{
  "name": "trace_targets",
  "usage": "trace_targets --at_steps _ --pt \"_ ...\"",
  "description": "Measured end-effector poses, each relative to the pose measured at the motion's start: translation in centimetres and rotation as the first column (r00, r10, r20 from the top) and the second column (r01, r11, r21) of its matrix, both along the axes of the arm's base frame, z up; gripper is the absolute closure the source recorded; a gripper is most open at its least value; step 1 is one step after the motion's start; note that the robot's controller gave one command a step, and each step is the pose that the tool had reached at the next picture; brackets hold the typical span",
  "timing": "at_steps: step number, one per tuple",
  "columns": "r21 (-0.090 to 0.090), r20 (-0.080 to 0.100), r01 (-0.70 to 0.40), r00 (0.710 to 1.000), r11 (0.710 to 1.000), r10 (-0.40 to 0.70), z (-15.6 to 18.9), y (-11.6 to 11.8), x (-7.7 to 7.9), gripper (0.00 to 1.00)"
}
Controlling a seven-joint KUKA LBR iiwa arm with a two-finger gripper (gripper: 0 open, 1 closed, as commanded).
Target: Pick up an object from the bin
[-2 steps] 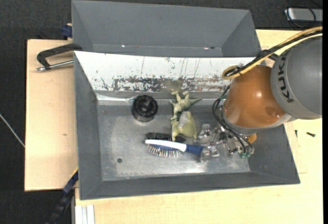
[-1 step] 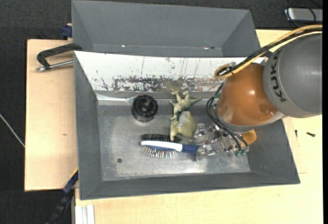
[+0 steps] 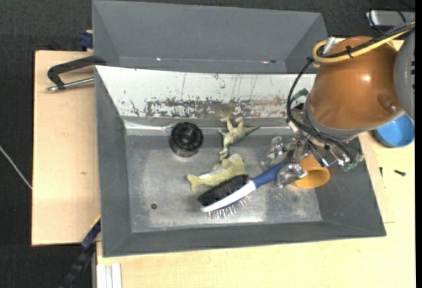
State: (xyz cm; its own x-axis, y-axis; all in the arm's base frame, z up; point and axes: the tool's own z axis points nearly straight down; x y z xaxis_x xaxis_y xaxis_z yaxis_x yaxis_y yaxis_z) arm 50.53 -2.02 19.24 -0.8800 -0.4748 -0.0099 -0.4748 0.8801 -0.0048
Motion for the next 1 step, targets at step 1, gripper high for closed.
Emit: trace_targets --at_steps 1 --pt "-0.001 -0.001 -0.022 1.000 1.000 0.022 4.44 -1.91 0.55 1.00"
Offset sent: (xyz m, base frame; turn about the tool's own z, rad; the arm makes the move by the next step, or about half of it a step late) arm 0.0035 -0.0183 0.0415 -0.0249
